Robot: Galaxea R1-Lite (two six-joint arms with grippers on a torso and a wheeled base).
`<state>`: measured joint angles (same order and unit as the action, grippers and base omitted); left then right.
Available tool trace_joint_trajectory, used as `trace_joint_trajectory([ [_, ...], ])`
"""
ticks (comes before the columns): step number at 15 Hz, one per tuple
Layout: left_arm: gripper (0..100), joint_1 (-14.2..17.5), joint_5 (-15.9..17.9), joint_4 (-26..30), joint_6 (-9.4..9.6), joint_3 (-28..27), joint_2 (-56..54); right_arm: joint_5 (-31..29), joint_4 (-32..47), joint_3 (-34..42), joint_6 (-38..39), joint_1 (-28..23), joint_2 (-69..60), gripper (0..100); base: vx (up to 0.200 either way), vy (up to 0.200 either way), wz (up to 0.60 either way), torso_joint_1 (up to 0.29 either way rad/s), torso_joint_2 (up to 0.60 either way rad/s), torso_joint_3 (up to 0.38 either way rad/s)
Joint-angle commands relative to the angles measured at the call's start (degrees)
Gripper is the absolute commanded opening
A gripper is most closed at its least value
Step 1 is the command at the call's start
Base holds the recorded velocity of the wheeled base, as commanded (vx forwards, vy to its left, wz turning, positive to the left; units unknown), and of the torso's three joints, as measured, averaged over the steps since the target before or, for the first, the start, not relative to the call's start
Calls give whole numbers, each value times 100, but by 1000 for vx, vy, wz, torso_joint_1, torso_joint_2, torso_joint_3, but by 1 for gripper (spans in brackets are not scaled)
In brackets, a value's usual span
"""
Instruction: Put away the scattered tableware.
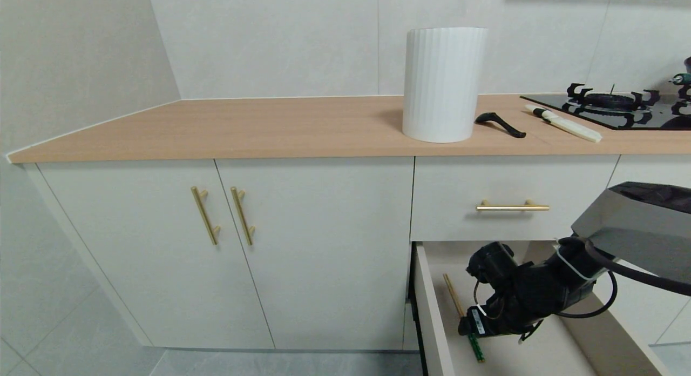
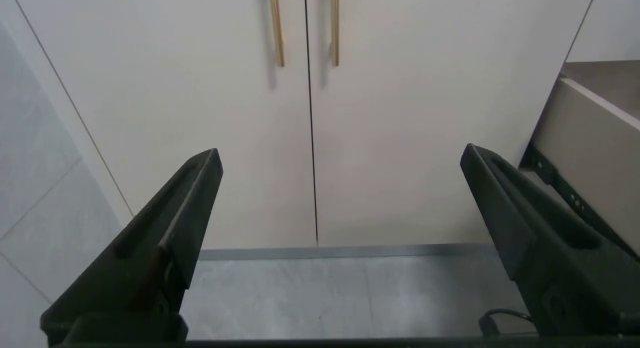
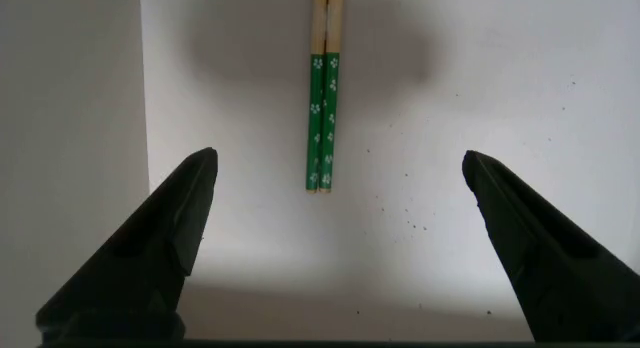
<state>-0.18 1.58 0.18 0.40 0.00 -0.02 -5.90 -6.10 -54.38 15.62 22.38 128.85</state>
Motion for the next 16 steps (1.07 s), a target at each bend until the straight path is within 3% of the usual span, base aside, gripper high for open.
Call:
trace_joint_trajectory([
  [1, 100, 1, 0, -1, 4, 0, 2, 1, 29, 112, -6, 3, -493, 100, 0, 0, 0, 0, 0, 0],
  [9, 100, 1, 0, -1, -5, 0, 2, -8, 29, 604, -138, -138, -3112, 100, 0, 0, 0, 0, 0, 0],
  [16, 100, 1, 0, -1, 4, 0, 2, -16, 3, 604, -296, -278, -3411, 100, 0, 0, 0, 0, 0, 0],
])
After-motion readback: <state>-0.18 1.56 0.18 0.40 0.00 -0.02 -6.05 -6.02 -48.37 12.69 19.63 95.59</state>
